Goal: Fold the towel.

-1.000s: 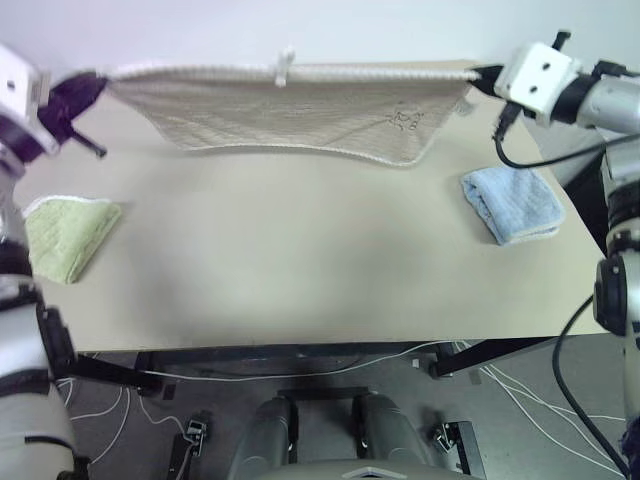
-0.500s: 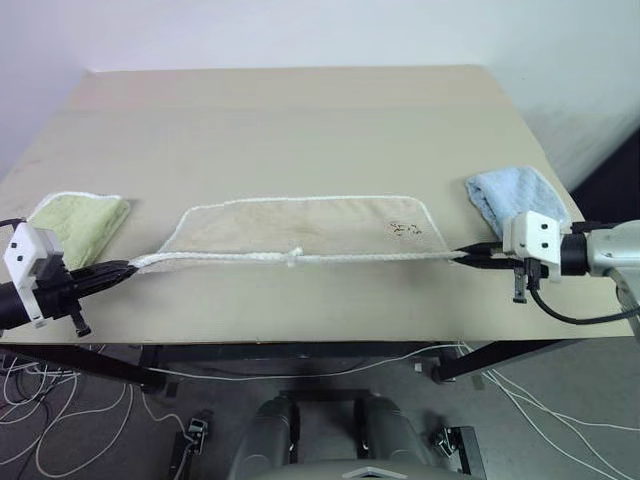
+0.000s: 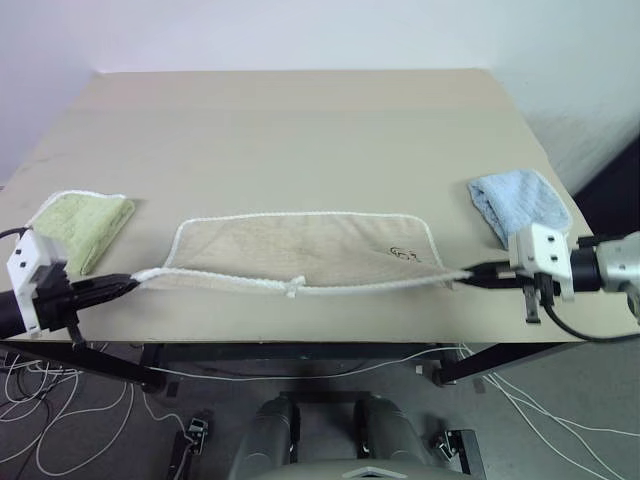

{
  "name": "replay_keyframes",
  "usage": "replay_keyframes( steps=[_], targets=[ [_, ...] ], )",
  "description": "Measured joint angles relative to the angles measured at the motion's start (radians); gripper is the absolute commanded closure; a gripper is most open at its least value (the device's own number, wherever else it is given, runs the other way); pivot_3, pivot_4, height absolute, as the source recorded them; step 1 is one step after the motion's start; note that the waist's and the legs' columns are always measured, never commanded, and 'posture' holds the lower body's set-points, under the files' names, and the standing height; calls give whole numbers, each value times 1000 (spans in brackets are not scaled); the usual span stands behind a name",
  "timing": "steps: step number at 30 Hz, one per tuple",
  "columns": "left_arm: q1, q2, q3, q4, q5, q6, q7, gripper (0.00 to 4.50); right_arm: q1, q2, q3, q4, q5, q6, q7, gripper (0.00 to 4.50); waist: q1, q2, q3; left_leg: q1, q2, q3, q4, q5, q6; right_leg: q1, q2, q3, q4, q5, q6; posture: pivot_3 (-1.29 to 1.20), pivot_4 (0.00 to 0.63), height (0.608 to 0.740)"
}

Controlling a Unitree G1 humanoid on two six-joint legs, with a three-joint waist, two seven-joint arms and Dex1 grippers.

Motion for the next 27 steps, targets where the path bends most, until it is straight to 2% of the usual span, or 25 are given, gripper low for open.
replay_keyframes(
  steps=[7,14,21,27],
  targets=[
    [-215,-58,-140,198,131,-129,79,4500,-258,115,129,302,-153,-125,-23,4488,-2,0,0,-1,0,1,0,0,0,-2,1,-1,0,0,0,0,150,740],
    [-439,-112,-278,488,298,-333,172,4500,-477,240,214,644,-290,-307,-71,4488,-2,0,0,-2,-1,1,0,0,0,-3,3,-2,1,0,0,0,150,740],
    [-608,-169,-347,703,392,-460,241,4500,-571,304,252,895,-377,-444,-107,4488,-5,0,0,-3,-2,1,1,0,0,-4,3,-2,2,0,1,0,150,740],
    [-660,-196,-396,810,452,-526,274,4500,-605,330,258,1015,-420,-509,-143,4488,-7,0,0,-3,-2,2,1,0,0,-6,3,-1,7,0,1,0,150,740]
  ],
)
